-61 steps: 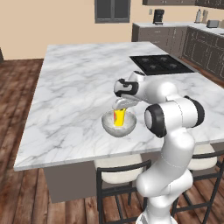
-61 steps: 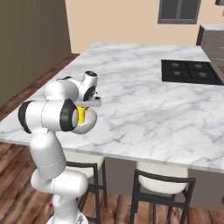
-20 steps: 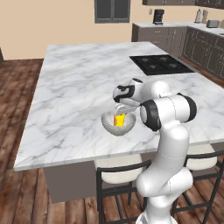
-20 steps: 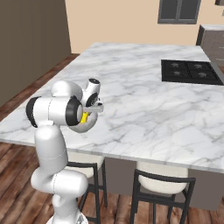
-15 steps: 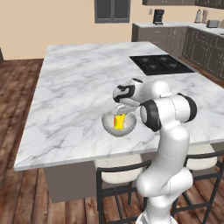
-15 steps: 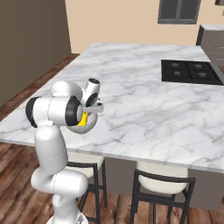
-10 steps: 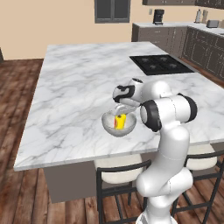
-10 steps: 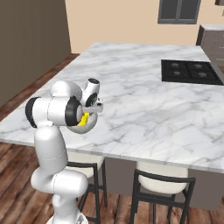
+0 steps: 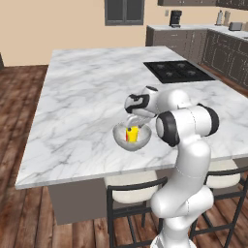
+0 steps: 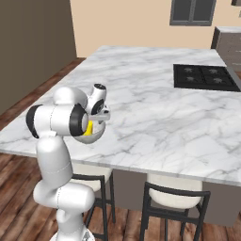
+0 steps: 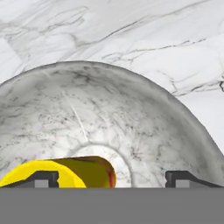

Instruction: Place the cup inside the bowl on the dining table and move the bowl to any counter.

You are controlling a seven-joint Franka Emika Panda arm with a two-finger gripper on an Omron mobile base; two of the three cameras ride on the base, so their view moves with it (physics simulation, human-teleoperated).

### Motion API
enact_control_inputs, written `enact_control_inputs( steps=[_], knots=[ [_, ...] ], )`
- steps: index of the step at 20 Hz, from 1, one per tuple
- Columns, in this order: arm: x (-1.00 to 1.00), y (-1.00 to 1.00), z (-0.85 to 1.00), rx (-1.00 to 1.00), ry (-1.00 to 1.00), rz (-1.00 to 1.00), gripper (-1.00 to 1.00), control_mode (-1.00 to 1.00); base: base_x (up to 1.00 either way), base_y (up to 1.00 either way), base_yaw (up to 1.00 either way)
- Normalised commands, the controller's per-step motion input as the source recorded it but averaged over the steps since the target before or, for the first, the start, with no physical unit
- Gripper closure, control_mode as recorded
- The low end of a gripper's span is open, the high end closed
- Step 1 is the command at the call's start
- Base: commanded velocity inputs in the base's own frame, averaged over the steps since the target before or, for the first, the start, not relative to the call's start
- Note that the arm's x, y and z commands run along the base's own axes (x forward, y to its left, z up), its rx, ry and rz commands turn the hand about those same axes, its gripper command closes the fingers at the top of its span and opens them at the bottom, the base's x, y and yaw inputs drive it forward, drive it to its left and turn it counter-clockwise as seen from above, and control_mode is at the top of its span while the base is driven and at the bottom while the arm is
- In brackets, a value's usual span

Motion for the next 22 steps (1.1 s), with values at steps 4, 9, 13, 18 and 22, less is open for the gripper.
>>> enact_control_inputs(
  steps=[4,9,13,18,22],
  knots=[
    [0.0,0.0,0.36,-0.01,0.0,0.0,-1.0,-1.0,0.0,0.0,0.0],
    [0.0,0.0,0.44,0.0,0.0,0.0,-1.0,-1.0,0.0,0.0,0.0],
    [0.0,0.0,0.32,0.0,0.0,0.0,-1.0,-1.0,0.0,0.0,0.0],
    [-0.07,-0.15,0.03,0.0,0.03,0.0,-1.0,-1.0,0.0,0.0,0.0],
    [-0.16,-0.35,0.0,0.0,0.02,-0.04,-1.0,-1.0,0.0,0.0,0.0]
  ],
)
